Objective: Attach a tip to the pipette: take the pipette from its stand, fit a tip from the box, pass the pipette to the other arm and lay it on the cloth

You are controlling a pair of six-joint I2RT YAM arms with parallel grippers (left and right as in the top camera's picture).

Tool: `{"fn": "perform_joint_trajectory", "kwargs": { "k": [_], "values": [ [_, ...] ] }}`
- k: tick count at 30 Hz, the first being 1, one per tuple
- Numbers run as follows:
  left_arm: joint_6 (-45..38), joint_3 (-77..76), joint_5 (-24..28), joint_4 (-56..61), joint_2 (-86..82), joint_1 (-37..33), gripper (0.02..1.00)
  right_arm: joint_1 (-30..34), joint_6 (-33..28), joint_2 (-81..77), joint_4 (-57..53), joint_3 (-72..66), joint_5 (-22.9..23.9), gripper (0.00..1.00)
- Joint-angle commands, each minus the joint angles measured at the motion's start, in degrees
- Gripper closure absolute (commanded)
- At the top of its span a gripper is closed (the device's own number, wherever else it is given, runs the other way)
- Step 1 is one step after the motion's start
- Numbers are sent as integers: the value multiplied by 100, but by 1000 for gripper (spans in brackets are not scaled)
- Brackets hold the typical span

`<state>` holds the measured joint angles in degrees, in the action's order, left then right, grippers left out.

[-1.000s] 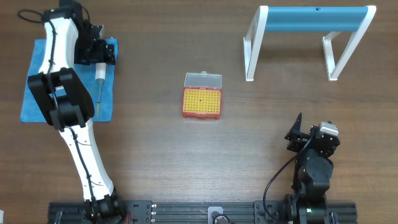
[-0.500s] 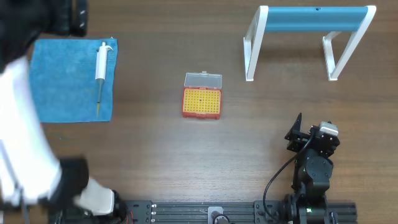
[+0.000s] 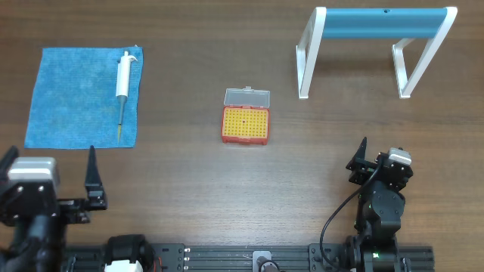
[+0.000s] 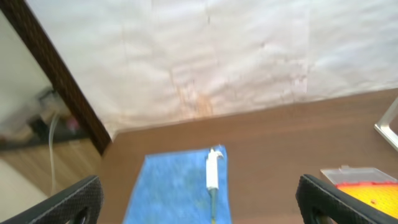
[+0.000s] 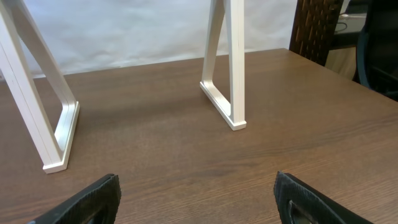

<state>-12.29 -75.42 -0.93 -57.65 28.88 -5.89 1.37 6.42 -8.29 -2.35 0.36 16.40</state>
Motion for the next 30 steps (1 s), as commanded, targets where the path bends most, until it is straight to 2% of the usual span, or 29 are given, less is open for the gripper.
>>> {"fn": "perform_joint_trajectory", "kwargs": {
  "k": [1,4,8,13,15,19,23,26,30],
  "values": [
    [1060,817,-42,-337,20,-9,23,-33,63,11,-31,-13,52,189],
    [1062,1283,271,-199,13,-2,23,-33,63,11,-31,-13,52,189],
    [1060,2083,221,815,-588,214,23,-33,63,11,-31,-13,52,189],
    [1062,4127,319,3202,-1919,212,23,-33,63,11,-33,-13,52,189],
    [1062,5254,535,4592,-2441,216,23,-33,63,11,-31,-13,52,189],
    [1060,6760,769,6347,-2870,264,23,-33,63,11,-31,-13,52,189],
    [1058,7405,656,6655,-2870,509,23,-33,63,11,-31,-13,52,189],
    [1058,7510,461,6245,-2870,597,23,-33,63,11,-31,-13,52,189],
    [1058,7510,463,5536,-2870,603,23,-33,63,11,-31,-13,52,189]
  ]
}}
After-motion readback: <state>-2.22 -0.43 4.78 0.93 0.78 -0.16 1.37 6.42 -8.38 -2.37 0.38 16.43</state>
